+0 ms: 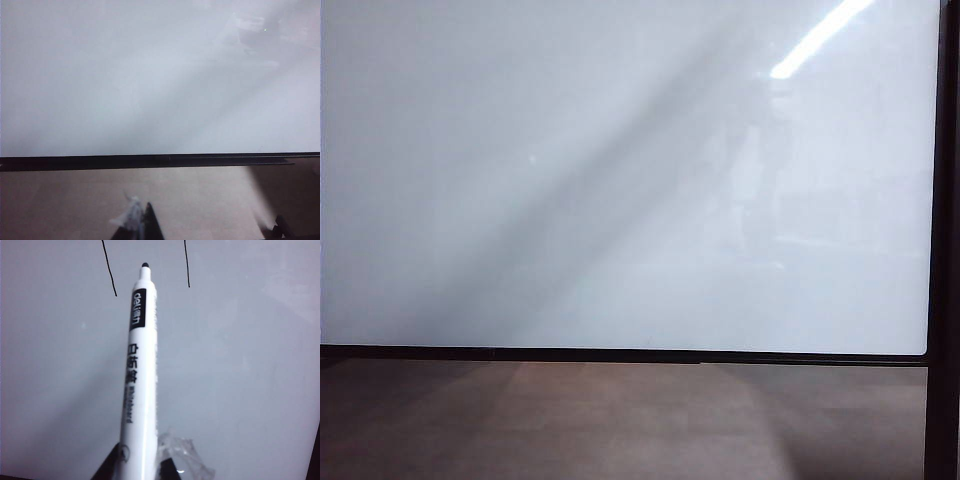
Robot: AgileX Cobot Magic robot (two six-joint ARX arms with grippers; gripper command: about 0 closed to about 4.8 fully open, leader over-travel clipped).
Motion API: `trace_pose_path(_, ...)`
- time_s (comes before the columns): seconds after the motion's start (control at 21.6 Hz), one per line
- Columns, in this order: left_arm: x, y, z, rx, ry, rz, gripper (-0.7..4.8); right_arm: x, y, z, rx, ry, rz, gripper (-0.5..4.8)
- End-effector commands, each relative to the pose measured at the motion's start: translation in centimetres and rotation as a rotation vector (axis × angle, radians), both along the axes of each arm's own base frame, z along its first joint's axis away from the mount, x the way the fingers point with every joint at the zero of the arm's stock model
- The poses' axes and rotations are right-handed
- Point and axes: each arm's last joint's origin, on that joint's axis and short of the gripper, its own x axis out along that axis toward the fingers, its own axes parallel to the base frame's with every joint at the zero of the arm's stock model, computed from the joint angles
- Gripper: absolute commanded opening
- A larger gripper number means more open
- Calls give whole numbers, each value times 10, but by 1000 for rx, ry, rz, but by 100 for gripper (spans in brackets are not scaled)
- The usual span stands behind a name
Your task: Reach to the right to find the marker pen, pick it up, and write the number 17 on the whiteboard.
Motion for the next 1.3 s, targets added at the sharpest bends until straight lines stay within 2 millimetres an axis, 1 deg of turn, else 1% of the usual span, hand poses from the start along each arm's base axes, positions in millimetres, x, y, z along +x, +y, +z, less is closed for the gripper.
trace_pose_path(0.05,0,0,1,0,-13,-4,-5,-1,0,3,8,-21,5,-4)
trace_pose_path(0.32,0,0,1,0,-12,-3,-5,-1,0,3,8,-22,5,-4)
trace_pose_path(0.56,0,0,1,0,-12,-2,-5,-6,-3,1,-4,-14,1,-4)
trace_pose_path(0.74,0,0,1,0,-12,-3,-5,-15,-7,-10,-19,15,1,-4)
trace_pose_path(0.97,0,0,1,0,-12,-3,-5,-28,-15,-23,-1,5,5,-4)
trace_pose_path(1.3,0,0,1,0,-12,-3,-5,-44,-23,-26,-5,11,5,-4)
